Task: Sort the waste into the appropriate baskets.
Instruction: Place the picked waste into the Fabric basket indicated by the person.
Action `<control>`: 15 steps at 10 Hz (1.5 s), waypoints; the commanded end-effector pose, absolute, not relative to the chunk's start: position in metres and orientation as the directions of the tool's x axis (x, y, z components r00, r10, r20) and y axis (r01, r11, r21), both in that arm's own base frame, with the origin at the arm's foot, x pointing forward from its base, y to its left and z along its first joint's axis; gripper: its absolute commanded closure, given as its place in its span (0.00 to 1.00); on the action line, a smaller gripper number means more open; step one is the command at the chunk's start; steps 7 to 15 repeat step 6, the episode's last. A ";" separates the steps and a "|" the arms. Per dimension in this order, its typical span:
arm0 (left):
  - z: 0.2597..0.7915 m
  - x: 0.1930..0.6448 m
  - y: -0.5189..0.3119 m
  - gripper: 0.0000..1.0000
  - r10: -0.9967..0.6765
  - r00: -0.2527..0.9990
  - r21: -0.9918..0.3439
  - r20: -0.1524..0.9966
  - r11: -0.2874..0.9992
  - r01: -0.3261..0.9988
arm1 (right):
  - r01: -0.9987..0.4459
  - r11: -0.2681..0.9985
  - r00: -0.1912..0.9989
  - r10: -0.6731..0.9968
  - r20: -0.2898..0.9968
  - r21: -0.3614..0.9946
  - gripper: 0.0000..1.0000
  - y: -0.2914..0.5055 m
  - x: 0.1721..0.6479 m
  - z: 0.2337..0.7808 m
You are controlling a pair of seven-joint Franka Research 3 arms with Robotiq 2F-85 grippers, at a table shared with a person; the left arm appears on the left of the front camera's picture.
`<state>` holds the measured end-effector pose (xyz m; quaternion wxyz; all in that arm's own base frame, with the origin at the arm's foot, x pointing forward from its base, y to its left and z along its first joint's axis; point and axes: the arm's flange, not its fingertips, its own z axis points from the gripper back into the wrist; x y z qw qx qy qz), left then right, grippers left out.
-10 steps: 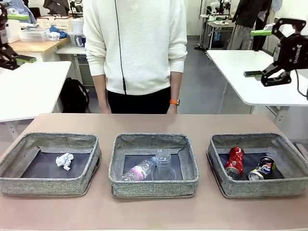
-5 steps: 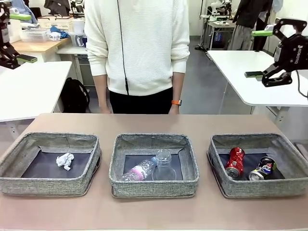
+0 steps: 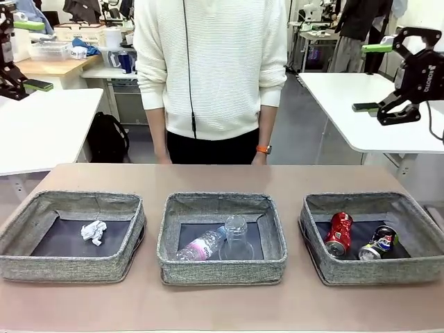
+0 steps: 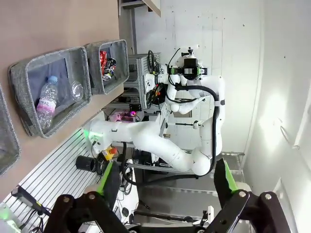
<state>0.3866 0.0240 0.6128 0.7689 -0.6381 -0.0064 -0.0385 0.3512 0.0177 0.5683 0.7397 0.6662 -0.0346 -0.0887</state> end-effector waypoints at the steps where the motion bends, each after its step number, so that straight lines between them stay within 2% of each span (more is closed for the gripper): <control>1: 0.613 0.384 0.027 0.00 -0.068 0.995 -0.980 0.078 0.181 0.089 | 0.088 0.098 0.983 -0.172 -0.070 0.991 0.00 0.018 0.351 0.570; 15: 0.613 0.384 0.027 0.00 -0.068 0.995 -0.980 0.078 0.181 0.089 | 0.088 0.098 0.983 -0.172 -0.070 0.991 0.00 0.018 0.351 0.570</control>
